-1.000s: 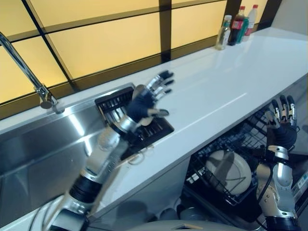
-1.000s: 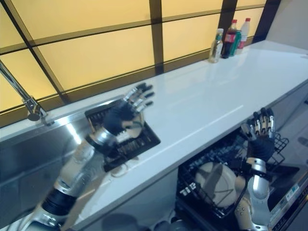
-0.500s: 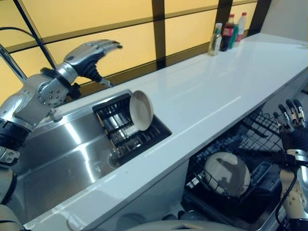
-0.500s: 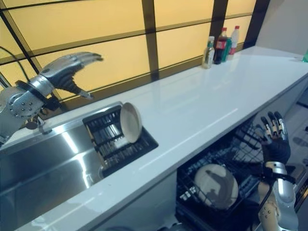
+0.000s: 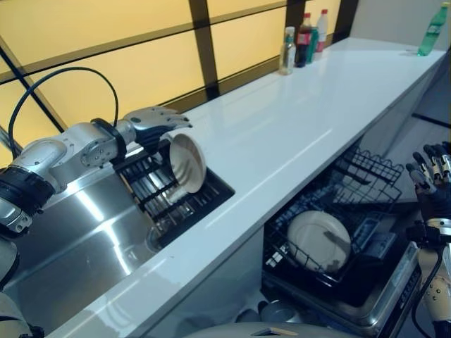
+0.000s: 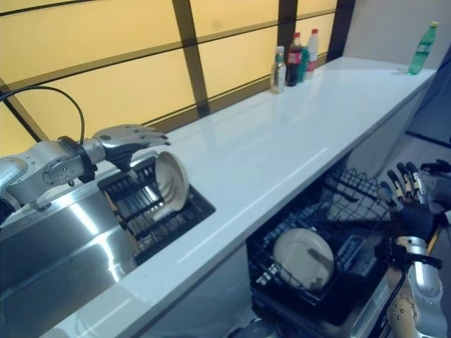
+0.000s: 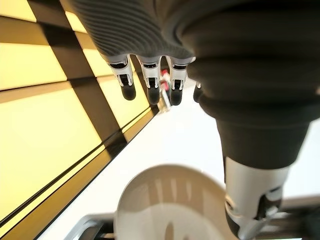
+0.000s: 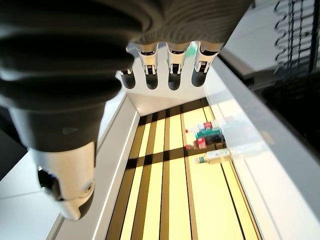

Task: Pick up plates and place into dishwasher.

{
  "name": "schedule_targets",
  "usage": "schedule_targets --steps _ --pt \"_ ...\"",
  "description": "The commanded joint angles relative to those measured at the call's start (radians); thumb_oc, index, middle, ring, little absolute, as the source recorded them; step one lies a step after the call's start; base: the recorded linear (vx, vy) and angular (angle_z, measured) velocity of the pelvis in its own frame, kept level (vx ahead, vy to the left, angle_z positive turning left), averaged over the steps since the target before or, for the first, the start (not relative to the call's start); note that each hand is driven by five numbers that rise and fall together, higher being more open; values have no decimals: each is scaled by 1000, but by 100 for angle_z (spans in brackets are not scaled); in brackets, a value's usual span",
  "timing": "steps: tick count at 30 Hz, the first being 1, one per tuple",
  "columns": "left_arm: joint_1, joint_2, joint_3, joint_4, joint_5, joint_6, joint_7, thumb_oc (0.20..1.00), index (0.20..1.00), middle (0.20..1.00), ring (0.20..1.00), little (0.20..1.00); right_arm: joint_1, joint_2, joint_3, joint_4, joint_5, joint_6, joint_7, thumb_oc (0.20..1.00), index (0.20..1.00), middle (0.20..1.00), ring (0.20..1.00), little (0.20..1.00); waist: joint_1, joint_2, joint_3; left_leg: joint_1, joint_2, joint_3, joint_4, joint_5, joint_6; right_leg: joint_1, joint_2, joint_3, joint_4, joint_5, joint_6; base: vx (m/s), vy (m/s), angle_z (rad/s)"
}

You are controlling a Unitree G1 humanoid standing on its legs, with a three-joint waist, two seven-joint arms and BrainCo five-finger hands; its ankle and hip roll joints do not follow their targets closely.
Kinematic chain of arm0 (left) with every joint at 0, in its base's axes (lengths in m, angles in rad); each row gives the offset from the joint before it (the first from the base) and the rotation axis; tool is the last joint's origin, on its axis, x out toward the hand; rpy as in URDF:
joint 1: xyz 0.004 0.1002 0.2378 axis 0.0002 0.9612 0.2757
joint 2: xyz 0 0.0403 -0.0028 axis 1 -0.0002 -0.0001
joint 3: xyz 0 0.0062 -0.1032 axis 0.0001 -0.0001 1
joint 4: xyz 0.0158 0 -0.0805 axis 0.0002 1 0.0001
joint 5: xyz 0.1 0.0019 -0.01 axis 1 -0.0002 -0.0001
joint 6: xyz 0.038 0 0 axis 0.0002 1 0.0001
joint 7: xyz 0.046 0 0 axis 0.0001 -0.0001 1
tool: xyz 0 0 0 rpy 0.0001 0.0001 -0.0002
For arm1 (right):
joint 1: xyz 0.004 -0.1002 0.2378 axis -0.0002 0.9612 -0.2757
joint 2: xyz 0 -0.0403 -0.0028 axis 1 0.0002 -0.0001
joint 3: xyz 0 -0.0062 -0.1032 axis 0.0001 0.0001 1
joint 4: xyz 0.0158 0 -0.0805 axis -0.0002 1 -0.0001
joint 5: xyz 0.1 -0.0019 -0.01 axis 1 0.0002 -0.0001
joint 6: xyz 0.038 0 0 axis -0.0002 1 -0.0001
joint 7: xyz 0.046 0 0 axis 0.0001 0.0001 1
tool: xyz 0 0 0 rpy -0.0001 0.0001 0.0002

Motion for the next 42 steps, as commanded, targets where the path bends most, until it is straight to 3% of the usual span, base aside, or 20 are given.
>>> schedule_targets --steps 1,6,12,20,23,27,30,34,38,42 --pt "-94 13 13 91 109 -15 83 1000 1000 1000 1000 1000 -24 -52 -47 -35 23 -59 1 1000 1000 1000 1000 1000 -10 3 -6 -79 1 12 73 -33 69 -53 12 34 117 57 87 21 -14 -19" --pt "-54 10 11 134 271 6 130 1000 1000 1000 1000 1000 -17 -63 -54 -26 32 -55 5 1000 1000 1000 1000 1000 -22 -2 -5 -77 2 25 85 -40 71 -56 14 41 123 56 90 19 -11 -3" --pt "-12 0 31 170 366 23 190 1000 1000 1000 1000 1000 6 -58 -59 -38 33 -45 20 1000 1000 1000 1000 1000 -35 -8 0 -80 3 33 94 -43 75 -63 19 42 130 51 91 31 -25 -9" --pt "50 7 98 142 378 75 294 1000 1000 1000 1000 1000 39 -43 -72 -26 49 -49 62 1000 1000 1000 1000 1000 -32 -16 10 -90 6 35 103 -38 75 -59 20 30 129 31 87 8 -4 0" --pt "91 -10 139 139 311 107 324 1000 1000 1000 1000 1000 44 -41 -75 -28 61 -53 74 1000 1000 1000 1000 1000 -26 -20 11 -93 7 34 103 -37 76 -54 20 25 124 24 84 0 0 0" --pt "191 -53 260 158 120 122 419 1000 1000 1000 1000 1000 62 -26 -83 -29 50 -39 99 1000 1000 1000 1000 1000 -19 -32 11 -96 9 40 112 -38 75 -58 21 24 125 24 83 49 -5 0" --pt "309 -130 429 122 -4 95 481 1000 1000 1000 1000 1000 71 -9 -82 -21 42 -21 109 1000 1000 1000 1000 1000 -5 -41 15 -102 10 39 121 -38 76 -57 23 25 121 14 78 42 8 0" --pt "438 -221 634 51 -102 -17 553 1000 1000 1000 1000 1000 86 14 -87 -33 40 -5 122 1000 1000 1000 1000 1000 15 -57 21 -119 12 25 128 -28 74 -59 28 25 119 1 67 0 0 0" --pt "563 -310 831 -105 -96 -87 577 1000 1000 1000 1000 1000 101 26 -113 -34 41 28 159 1000 1000 1000 1000 1000 41 -73 18 -124 11 16 126 -20 69 -62 31 20 112 -1 61 62 26 0" --pt "584 -310 861 -170 -42 -98 593 1000 1000 1000 1000 1000 94 8 -119 -34 45 59 192 1000 1000 1000 1000 1000 58 -83 25 -141 14 -3 132 -13 64 -67 34 13 114 -16 54 44 14 10"
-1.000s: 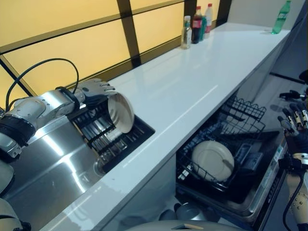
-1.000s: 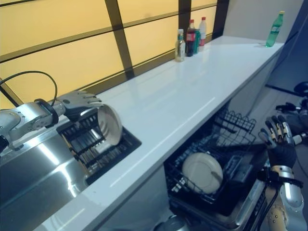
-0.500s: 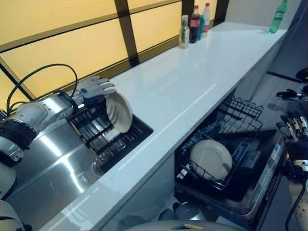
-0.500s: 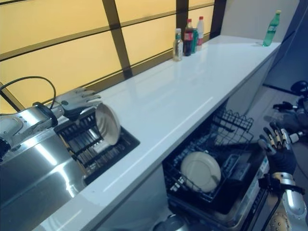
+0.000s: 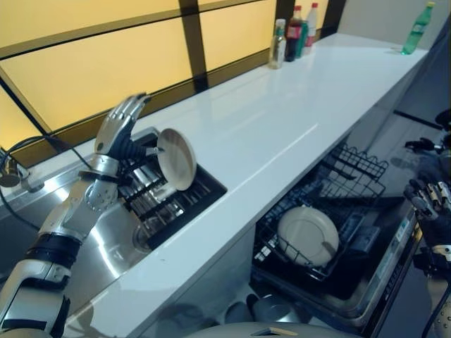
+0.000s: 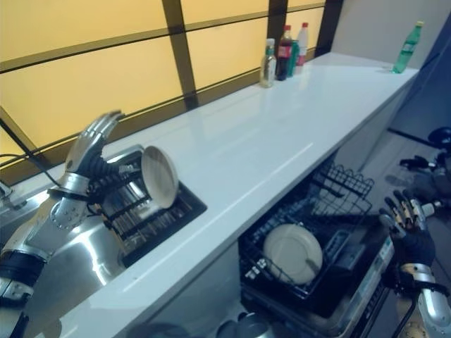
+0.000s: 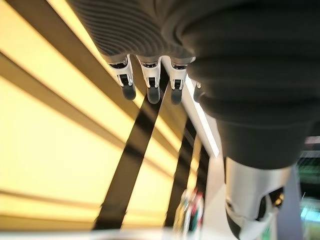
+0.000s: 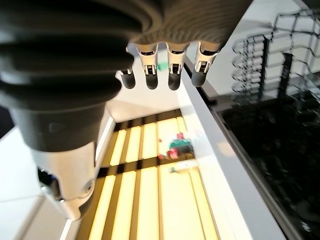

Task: Pick up plates and place into dishwasher.

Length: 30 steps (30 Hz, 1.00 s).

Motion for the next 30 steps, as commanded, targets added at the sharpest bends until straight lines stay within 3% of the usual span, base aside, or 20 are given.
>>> schedule_targets --steps 1,10,19,24,26,30 --pt "-39 56 59 -64 13 -20 61 1000 1000 1000 1000 1000 -63 -27 -46 -37 17 -14 32 1000 1000 1000 1000 1000 25 -25 -15 -159 -3 -28 107 6 78 -68 11 -3 83 -1 65 -12 -1 19" --pt "-97 112 10 -58 11 -8 88 1000 1000 1000 1000 1000 -85 -34 -25 -63 21 -29 -15 1000 1000 1000 1000 1000 45 -34 32 -240 16 -46 126 37 61 -128 21 -10 106 -7 55 -59 -7 14" --pt "-228 148 -72 -9 109 34 127 1000 1000 1000 1000 1000 -131 -41 1 -60 18 -47 -30 1000 1000 1000 1000 1000 42 -39 83 -303 38 -47 135 67 40 -167 24 -12 110 -14 45 -75 -5 6" --pt "-396 243 -267 49 219 93 43 1000 1000 1000 1000 1000 -170 -82 13 -63 33 -52 -47 1000 1000 1000 1000 1000 23 -35 109 -334 52 -43 132 88 27 -192 23 -14 110 -13 39 -68 12 1" --pt "-501 295 -390 72 258 148 -3 1000 1000 1000 1000 1000 -189 -107 14 -57 41 -49 -60 1000 1000 1000 1000 1000 11 -27 120 -338 54 -43 129 93 23 -194 21 -11 109 -13 40 -38 43 -1" --pt "-713 334 -605 154 256 186 -71 1000 1000 1000 1000 1000 -199 -143 10 -45 60 -57 -58 1000 1000 1000 1000 1000 -15 -12 136 -345 58 -40 123 101 17 -203 20 -1 112 -13 39 -11 55 0"
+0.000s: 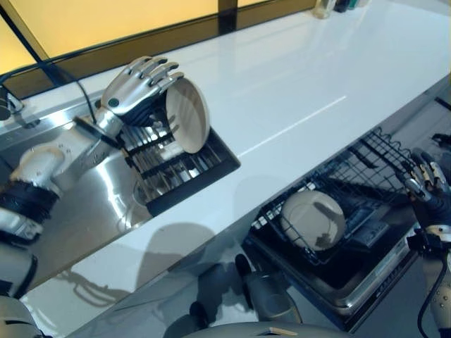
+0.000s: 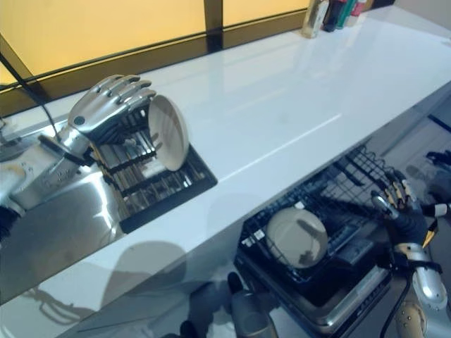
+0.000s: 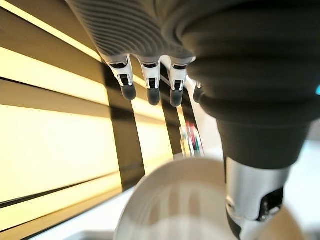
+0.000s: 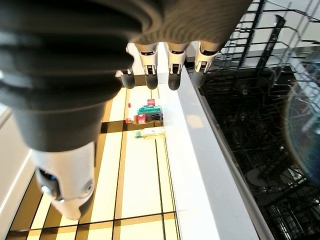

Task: Pick up plates and place into dishwasher.

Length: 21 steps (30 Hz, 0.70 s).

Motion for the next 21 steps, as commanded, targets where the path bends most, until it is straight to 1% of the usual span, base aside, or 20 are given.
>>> schedule_targets --steps 1,3,5,8,9,11,13,15,16,18,19,20,21 --pt "-145 35 -22 9 11 58 -60 1000 1000 1000 1000 1000 -65 -80 -36 -33 53 -72 3 1000 1000 1000 1000 1000 -28 36 -4 -43 34 28 -139 163 20 -51 36 38 101 -56 48 -14 52 -1" --pt "-218 37 -103 -1 17 89 -100 1000 1000 1000 1000 1000 -72 -90 -35 -18 59 -80 12 1000 1000 1000 1000 1000 -40 43 4 -44 34 28 -137 159 19 -52 36 39 108 -65 45 0 50 -2" --pt "-274 33 -149 -16 9 126 -134 1000 1000 1000 1000 1000 -79 -99 -31 -8 60 -87 12 1000 1000 1000 1000 1000 -47 47 8 -44 34 27 -136 156 17 -52 35 43 107 -69 43 3 17 -2" --pt "-295 22 -171 -6 10 134 -138 1000 1000 1000 1000 1000 -80 -102 -29 -6 56 -90 11 1000 1000 1000 1000 1000 -56 51 6 -43 32 30 -133 152 16 -50 36 48 108 -73 40 33 18 -8" --pt "-294 15 -169 -1 19 129 -146 1000 1000 1000 1000 1000 -80 -102 -29 -5 55 -91 12 1000 1000 1000 1000 1000 -58 52 5 -46 33 32 -134 157 15 -54 38 53 105 -68 38 52 31 -13" --pt "-293 4 -176 12 27 121 -160 1000 1000 1000 1000 1000 -80 -109 -34 -2 57 -88 18 1000 1000 1000 1000 1000 -66 56 6 -44 32 32 -131 151 14 -53 39 55 111 -77 36 40 36 -13" --pt "-299 -3 -191 18 29 127 -183 1000 1000 1000 1000 1000 -84 -113 -38 3 57 -84 26 1000 1000 1000 1000 1000 -72 58 9 -44 32 30 -128 151 12 -54 40 59 115 -79 33 26 28 -7" --pt "-311 -13 -203 33 18 131 -244 1000 1000 1000 1000 1000 -88 -117 -38 1 54 -81 25 1000 1000 1000 1000 1000 -78 62 12 -46 31 31 -130 150 13 -57 42 62 117 -82 32 0 0 0" --pt "-319 -18 -215 45 15 136 -301 1000 1000 1000 1000 1000 -93 -119 -39 0 53 -77 27 1000 1000 1000 1000 1000 -82 64 14 -48 31 32 -129 150 13 -59 43 63 118 -83 32 0 0 0" --pt "-338 -19 -246 49 18 150 -382 1000 1000 1000 1000 1000 -107 -125 -37 1 53 -70 24 1000 1000 1000 1000 1000 -86 66 20 -53 31 30 -127 151 12 -63 44 65 120 -83 30 0 0 0" --pt "-346 -19 -257 50 15 158 -401 1000 1000 1000 1000 1000 -110 -125 -36 2 53 -70 22 1000 1000 1000 1000 1000 -86 66 22 -54 31 29 -127 151 12 -64 45 65 120 -83 30 -26 27 -4" --pt "-368 -23 -280 54 2 180 -451 865 865 865 865 865 -122 -134 -29 5 54 -71 16 1000 1000 1000 1000 1000 -88 69 27 -59 31 27 -123 151 11 -68 45 66 124 -85 28 -19 29 -4" --pt "-382 -24 -294 56 -1 191 -475 479 479 479 479 479 -129 -139 -27 5 55 -67 14 1000 1000 1000 1000 1000 -89 71 30 -61 30 25 -122 151 11 -68 46 66 125 -86 26 -15 33 -3"
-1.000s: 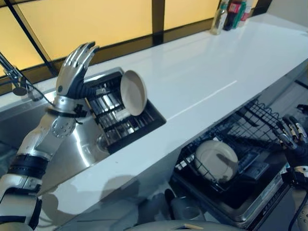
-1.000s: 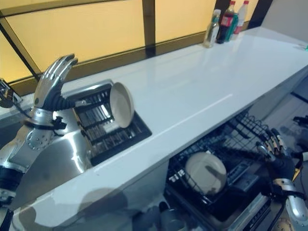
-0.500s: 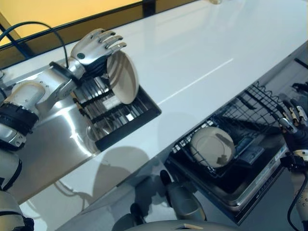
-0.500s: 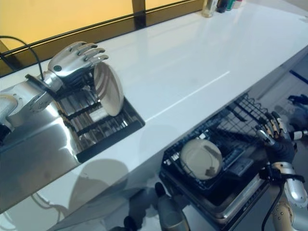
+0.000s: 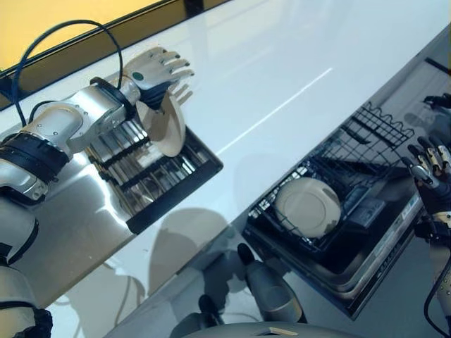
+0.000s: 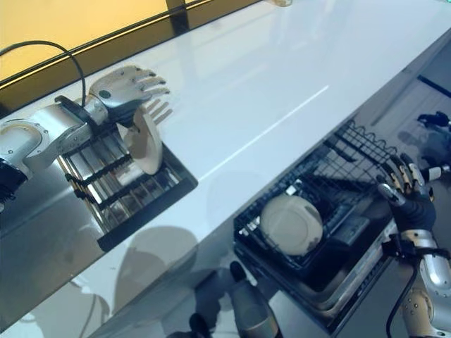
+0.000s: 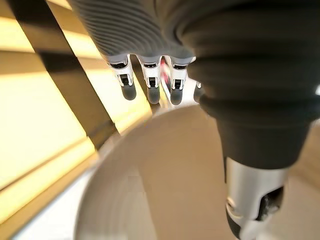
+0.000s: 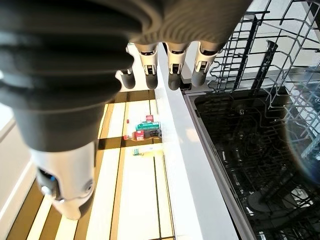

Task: Pick up plates and place into dishwasher.

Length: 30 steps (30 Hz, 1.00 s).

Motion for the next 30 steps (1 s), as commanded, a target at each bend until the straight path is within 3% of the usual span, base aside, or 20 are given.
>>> schedule_targets --steps 1,6,22,26,30 --pt "-119 28 5 14 -18 76 -100 200 200 200 200 200 -85 -85 -28 -6 41 -48 1 1000 1000 1000 1000 1000 -15 13 -13 -84 27 -4 -84 151 15 -51 31 37 106 -77 41 0 0 0" --pt "-186 22 -43 16 -12 89 -167 200 200 200 200 200 -91 -80 -21 -1 35 -51 9 1000 1000 1000 1000 1000 -21 21 -13 -80 25 -5 -88 150 15 -46 31 37 106 -83 38 0 0 0" --pt "-199 81 -50 12 -1 25 -78 200 200 200 200 200 -87 -79 -23 12 41 -63 8 1000 1000 1000 1000 1000 -3 35 -33 -65 22 -18 -125 166 14 -18 24 30 83 -87 31 -3 2 0" --pt "-189 115 -33 -15 16 5 -12 200 200 200 200 200 -69 -68 -32 0 35 -54 13 1000 1000 1000 1000 1000 5 41 -66 -37 18 -14 -137 159 17 13 16 26 65 -91 36 37 8 0" --pt "-174 145 -14 -21 44 -29 128 200 200 200 200 200 -45 -61 -44 -4 31 -35 13 1000 1000 1000 1000 1000 11 50 -107 4 14 -5 -161 152 19 57 8 24 37 -87 45 94 10 1"
